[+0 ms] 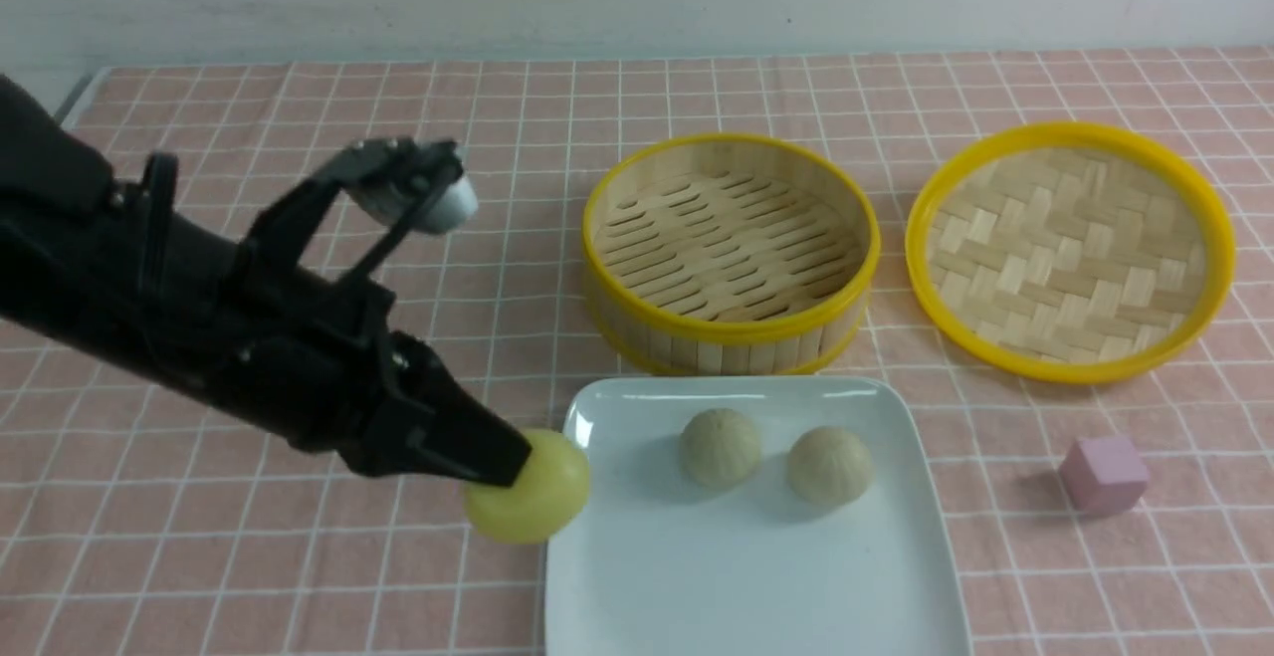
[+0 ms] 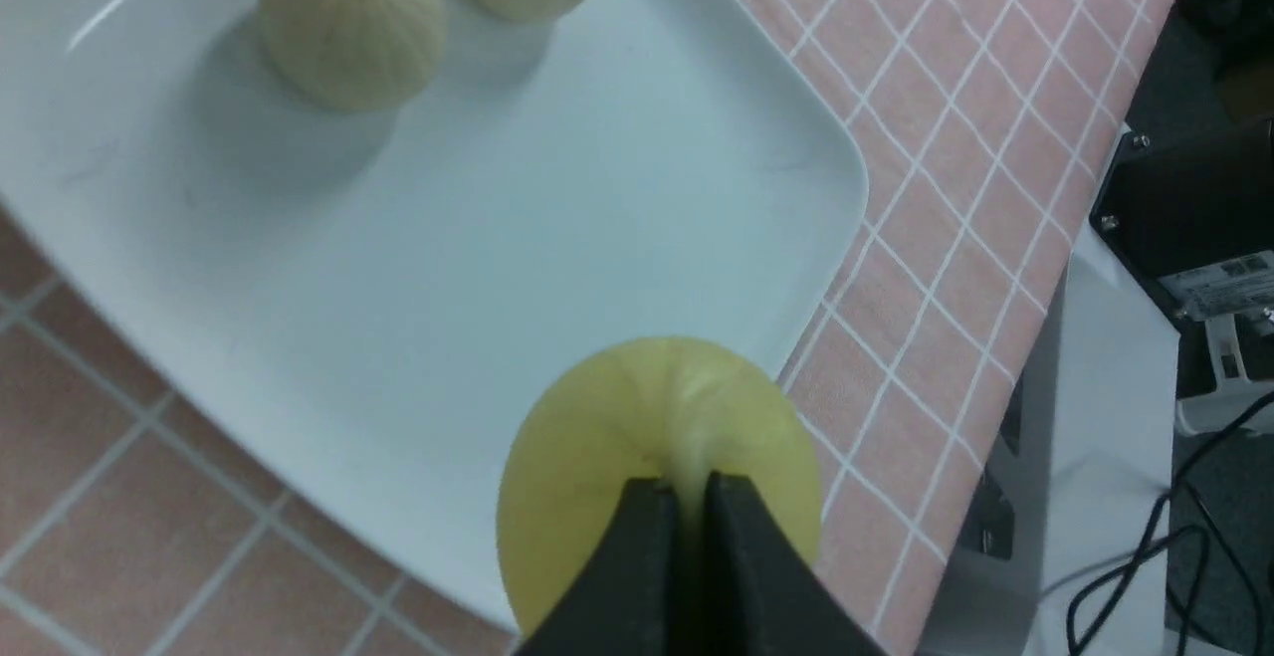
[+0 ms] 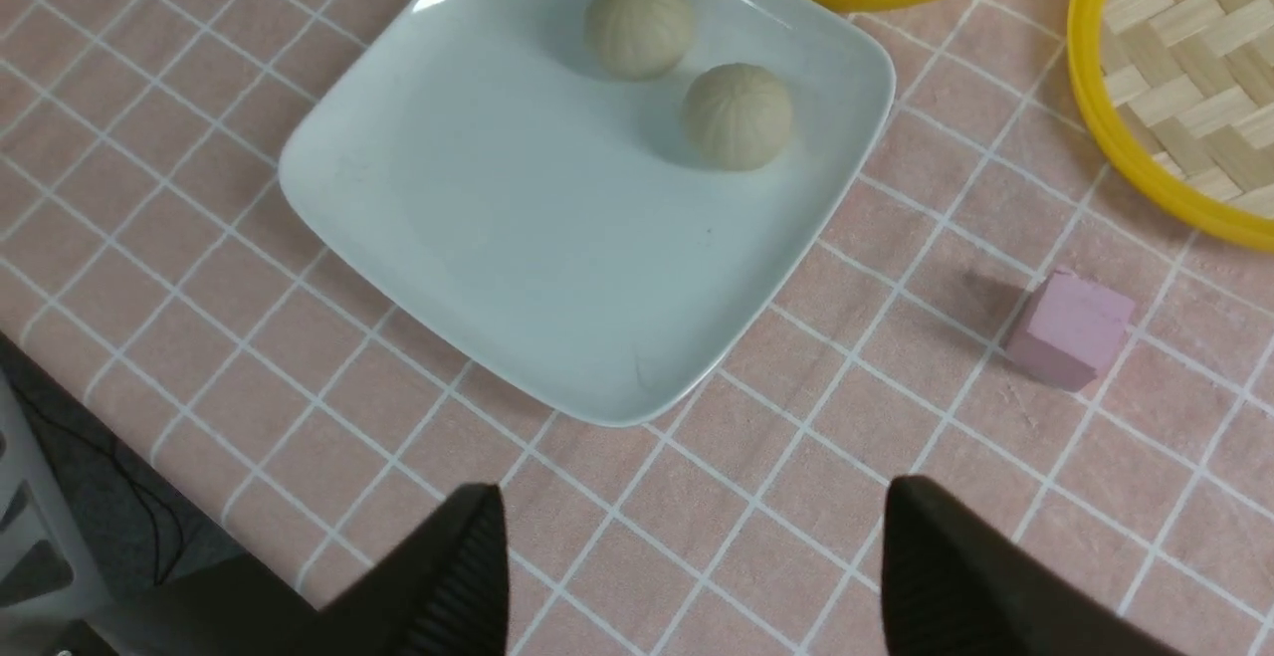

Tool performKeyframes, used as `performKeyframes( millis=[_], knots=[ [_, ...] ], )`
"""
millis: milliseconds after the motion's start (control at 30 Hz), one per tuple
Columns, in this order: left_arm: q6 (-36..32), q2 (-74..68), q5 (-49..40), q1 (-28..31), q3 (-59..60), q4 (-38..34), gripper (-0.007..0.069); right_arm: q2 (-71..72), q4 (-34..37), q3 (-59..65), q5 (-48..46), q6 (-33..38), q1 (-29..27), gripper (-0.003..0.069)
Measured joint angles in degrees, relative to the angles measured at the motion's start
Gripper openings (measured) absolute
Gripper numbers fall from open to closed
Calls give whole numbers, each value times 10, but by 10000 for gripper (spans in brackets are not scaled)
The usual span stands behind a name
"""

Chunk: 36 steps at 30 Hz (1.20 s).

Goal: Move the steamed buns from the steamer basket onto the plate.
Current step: Use the left arm to put the steamed stuffed bun into the plate

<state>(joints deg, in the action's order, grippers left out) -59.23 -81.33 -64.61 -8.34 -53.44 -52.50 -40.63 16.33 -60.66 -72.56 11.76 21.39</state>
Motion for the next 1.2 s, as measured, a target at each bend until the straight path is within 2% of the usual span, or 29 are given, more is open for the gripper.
performKeyframes(
  millis=[267,700,833,1033,1200],
  knots=[
    [-128,-64,81,0,22,-125,29,0,6,0,0,0,0,495],
    [-231,-136,151,-4,22,-164,30,0,10,0,0,-1,0,495],
    [-248,-148,183,-40,22,-168,30,0,10,0,0,-1,0,495],
    [-261,-153,329,-140,22,-171,30,0,13,0,0,-10,0,495],
    [-255,-153,414,-153,22,-190,30,0,14,0,0,-13,0,495]
  ],
)
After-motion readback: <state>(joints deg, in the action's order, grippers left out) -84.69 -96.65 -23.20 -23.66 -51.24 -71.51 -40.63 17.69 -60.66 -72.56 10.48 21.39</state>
